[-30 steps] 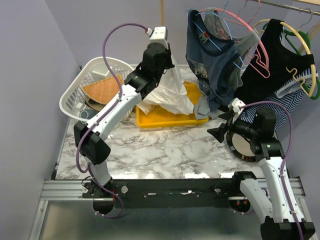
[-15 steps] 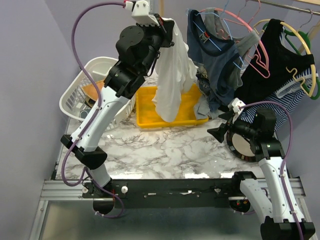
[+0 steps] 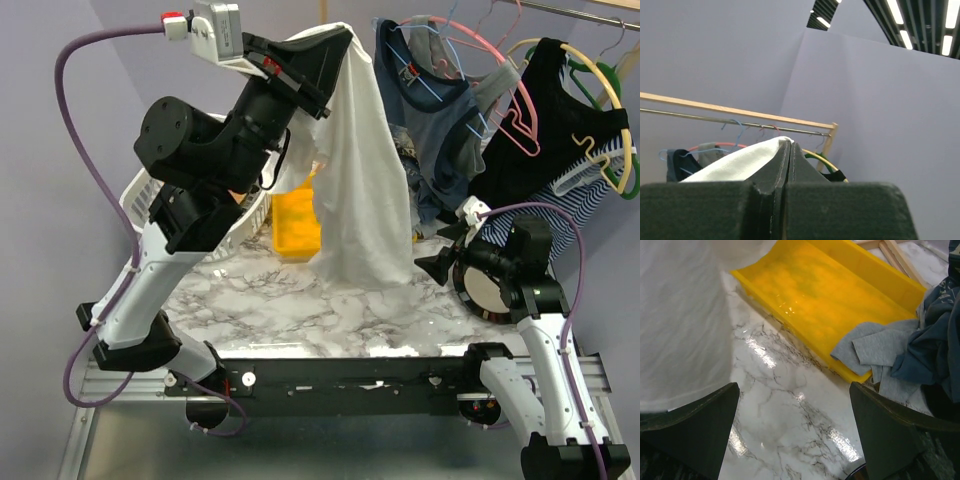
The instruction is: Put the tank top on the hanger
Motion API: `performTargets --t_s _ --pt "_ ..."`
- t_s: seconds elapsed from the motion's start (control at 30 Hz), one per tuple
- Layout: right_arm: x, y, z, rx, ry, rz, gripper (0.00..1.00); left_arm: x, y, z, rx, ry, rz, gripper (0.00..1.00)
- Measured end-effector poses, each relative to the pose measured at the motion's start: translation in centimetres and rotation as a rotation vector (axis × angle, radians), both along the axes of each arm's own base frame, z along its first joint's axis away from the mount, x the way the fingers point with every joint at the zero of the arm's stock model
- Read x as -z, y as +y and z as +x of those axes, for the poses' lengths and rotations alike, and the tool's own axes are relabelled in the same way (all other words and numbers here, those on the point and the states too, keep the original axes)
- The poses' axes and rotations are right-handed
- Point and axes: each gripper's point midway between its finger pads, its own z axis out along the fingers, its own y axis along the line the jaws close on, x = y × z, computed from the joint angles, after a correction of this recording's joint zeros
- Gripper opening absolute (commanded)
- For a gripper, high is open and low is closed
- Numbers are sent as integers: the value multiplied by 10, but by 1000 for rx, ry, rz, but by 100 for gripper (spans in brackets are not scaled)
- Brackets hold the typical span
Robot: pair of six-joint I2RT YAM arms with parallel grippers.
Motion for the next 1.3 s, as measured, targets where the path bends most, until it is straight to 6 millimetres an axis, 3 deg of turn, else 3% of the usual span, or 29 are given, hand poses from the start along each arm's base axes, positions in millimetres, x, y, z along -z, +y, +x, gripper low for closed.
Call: performTargets --t_s 0.1,0.17,0.23,0.3,0.43,0.47,0.5,0.53,0.57,0.63,0.67,0.7,0.77,0.83,0.97,1.07,1.17,1.23,1.3 --pt "0 -1 1 5 -1 -3 100 15 -3 -15 56 11 18 0" --pt "1 -2 2 11 -3 -8 100 36 -8 -21 92 35 40 0" --pt "1 -3 3 17 -8 -18 100 72 -12 -22 116 89 82 0" --pt "2 -4 3 19 -13 -23 100 120 -19 -20 130 156 126 0" --pt "4 -6 4 21 -20 -43 100 259 -29 -9 117 369 253 0" --pt "5 -6 4 14 -22 -50 100 301 -31 -5 107 427 294 7" --pt "7 -6 3 5 -17 -54 100 336 -32 -4 95 476 335 21" --pt "11 -3 0 -26 -4 -57 100 378 -32 -1 76 537 389 50" --pt "13 0 -3 -55 -1 -60 99 426 -28 -1 50 603 454 61" --pt "22 9 -16 -168 34 -60 99 476 -20 -3 20 678 537 77" --pt "25 14 -22 -236 34 -66 99 508 -13 -5 -1 725 592 79" --pt "30 19 -33 -316 58 -59 99 522 -7 -7 -14 747 620 84" --pt "40 27 -53 -447 76 -52 99 537 4 -10 -40 766 666 96" --pt "47 32 -66 -539 90 -55 99 531 13 -11 -68 752 669 99" --pt "52 45 -90 -727 65 -90 98 490 42 -15 -122 675 561 99" --pt "58 64 -113 -910 48 -142 97 484 63 -25 -131 662 485 99" --pt "72 80 -136 -1070 40 -230 96 499 76 -35 -120 698 430 99" --pt "82 93 -150 -1173 17 -293 95 519 80 -43 -98 752 395 98" --pt "90 103 -149 -1202 1 -340 91 550 83 -54 -68 837 373 97"
